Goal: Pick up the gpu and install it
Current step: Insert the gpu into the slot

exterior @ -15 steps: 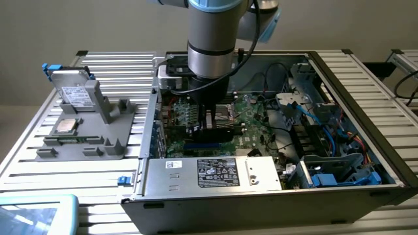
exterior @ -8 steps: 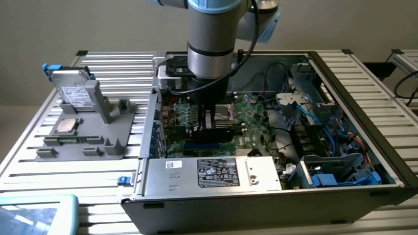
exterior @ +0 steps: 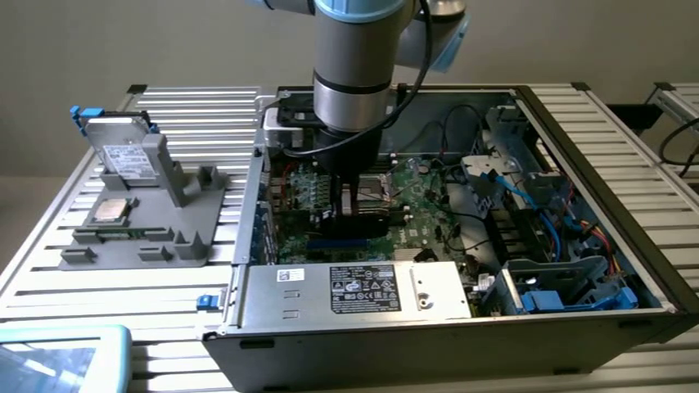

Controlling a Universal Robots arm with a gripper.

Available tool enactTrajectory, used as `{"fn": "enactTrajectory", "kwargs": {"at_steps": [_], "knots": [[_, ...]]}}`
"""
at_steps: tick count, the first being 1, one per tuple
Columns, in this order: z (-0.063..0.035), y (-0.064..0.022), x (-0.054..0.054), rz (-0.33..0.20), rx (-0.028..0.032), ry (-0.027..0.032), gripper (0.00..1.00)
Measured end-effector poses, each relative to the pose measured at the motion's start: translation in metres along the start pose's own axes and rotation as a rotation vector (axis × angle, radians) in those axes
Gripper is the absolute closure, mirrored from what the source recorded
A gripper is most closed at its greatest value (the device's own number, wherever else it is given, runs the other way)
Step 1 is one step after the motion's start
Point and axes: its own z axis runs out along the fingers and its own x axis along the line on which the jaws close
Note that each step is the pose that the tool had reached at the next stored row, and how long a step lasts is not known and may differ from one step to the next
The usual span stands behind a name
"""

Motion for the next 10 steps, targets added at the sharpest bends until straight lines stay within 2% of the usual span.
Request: {"fn": "enactTrajectory", "kwargs": {"at_steps": [4, 10], "knots": [[0.0002, -0.0002, 0.0003, 0.019, 0.0001, -0.0011, 0.73], [0.0002, 0.0008, 0.0007, 0.019, 0.0, -0.0011, 0.73]]}}
